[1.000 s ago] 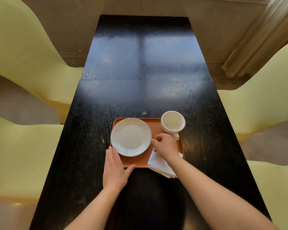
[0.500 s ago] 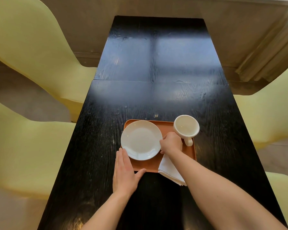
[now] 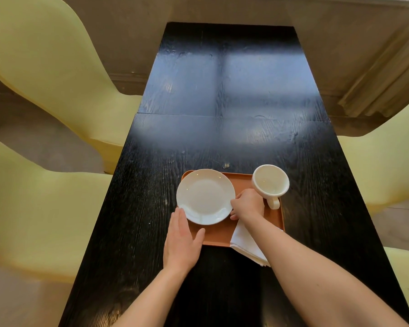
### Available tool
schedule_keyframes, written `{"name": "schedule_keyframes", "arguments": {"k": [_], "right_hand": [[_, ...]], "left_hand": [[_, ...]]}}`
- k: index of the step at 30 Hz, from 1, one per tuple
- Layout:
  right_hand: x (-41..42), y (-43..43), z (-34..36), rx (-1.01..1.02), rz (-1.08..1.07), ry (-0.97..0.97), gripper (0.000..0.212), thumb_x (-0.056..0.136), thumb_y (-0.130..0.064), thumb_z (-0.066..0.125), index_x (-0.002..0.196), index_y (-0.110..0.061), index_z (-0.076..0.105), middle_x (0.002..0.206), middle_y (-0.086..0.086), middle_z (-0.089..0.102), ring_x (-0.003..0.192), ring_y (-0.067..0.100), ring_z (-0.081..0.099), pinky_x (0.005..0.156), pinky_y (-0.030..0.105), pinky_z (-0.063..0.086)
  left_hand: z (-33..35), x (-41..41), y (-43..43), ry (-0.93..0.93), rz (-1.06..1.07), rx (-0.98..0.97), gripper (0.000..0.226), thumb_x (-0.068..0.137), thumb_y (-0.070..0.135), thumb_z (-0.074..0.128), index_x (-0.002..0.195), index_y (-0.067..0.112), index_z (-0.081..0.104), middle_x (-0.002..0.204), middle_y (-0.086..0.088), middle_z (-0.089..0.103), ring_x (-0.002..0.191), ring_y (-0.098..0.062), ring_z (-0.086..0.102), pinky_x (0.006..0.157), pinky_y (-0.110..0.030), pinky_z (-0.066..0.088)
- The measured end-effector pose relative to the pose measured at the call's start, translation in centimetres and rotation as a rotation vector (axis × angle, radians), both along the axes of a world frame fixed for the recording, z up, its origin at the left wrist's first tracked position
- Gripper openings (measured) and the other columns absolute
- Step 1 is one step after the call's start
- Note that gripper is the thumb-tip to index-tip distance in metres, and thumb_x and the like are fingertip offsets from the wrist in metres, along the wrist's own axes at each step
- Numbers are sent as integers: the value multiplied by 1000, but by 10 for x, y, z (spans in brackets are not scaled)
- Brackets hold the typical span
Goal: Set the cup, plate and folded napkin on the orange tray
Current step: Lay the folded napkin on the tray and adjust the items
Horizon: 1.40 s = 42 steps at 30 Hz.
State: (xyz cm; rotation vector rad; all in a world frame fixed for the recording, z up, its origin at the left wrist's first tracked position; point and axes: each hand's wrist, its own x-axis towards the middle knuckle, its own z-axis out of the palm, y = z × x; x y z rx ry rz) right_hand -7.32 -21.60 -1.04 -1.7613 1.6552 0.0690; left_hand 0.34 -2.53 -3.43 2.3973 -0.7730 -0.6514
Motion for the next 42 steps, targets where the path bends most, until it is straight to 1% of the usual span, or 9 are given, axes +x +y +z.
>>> {"name": "schedule_keyframes", "arguments": {"k": [7, 17, 24, 28, 31, 35, 38, 40, 42], "right_hand": [[2, 0, -2, -69, 34, -13, 26, 95, -11, 67, 78, -23, 51, 80, 5, 73, 59, 17, 75, 71, 36, 66], [0, -1, -3, -45, 40, -37, 9, 97, -19, 66, 90, -14, 68, 66, 4, 76, 59, 15, 76, 79, 39, 64], [-21, 11, 24, -92, -43, -169, 17, 98, -10, 61, 112, -6, 70, 99, 11, 76, 75, 22, 76, 78, 41, 66], [-77, 33, 41, -137, -117, -251, 21, 98, -18, 66, 119, -14, 70, 109, 4, 71, 73, 12, 73, 64, 26, 63], [-123, 58, 40, -239, 87, -121, 23, 95, -28, 71, 116, -20, 72, 107, -4, 73, 88, 6, 67, 78, 22, 58], [-150, 79, 27, -322, 401, 48, 41, 89, -44, 75, 125, -26, 69, 124, -11, 66, 115, 7, 58, 94, 23, 54], [-153, 78, 20, -335, 146, 21, 33, 89, -42, 76, 116, -23, 69, 114, -6, 64, 97, 8, 59, 80, 20, 53], [-152, 75, 16, -209, -99, -10, 24, 90, -42, 74, 103, -26, 62, 103, -5, 64, 80, 7, 60, 72, 23, 57], [-154, 72, 8, -38, -226, -57, 24, 90, -42, 75, 96, -30, 55, 92, -8, 64, 72, 10, 67, 69, 29, 62]], "left_hand": [[4, 1, -1, 3, -1, -5, 85, 95, 43, 56, 158, 15, 6, 167, -2, 11, 153, -17, 5, 121, -36, 19], [8, 4, 0, 17, -6, -30, 81, 95, 39, 58, 157, 17, 10, 165, -1, 18, 152, -18, 15, 120, -39, 27], [19, 5, 6, 17, 2, -18, 73, 93, 30, 59, 154, 17, 21, 159, -3, 29, 145, -20, 29, 115, -40, 36], [28, -14, 16, -63, -102, -51, 59, 93, 25, 60, 147, 17, 36, 147, -1, 44, 134, -17, 41, 104, -33, 43], [32, -33, 15, -32, -126, -89, 51, 93, 24, 61, 142, 19, 45, 135, 6, 53, 125, -13, 48, 97, -25, 42], [33, -57, -2, 11, -175, -80, 43, 94, 27, 59, 137, 21, 54, 127, 8, 59, 118, -9, 52, 94, -21, 37], [33, -68, -21, 49, -196, -55, 30, 97, 29, 55, 125, 22, 62, 118, 8, 63, 106, -8, 55, 88, -20, 40], [32, -72, -31, 50, -227, -44, 17, 98, 28, 52, 103, 23, 67, 100, 7, 65, 90, -7, 56, 75, -20, 41], [30, -76, -39, 71, -227, -32, 16, 97, 23, 52, 94, 18, 67, 93, 4, 64, 85, -11, 56, 70, -23, 42]]}}
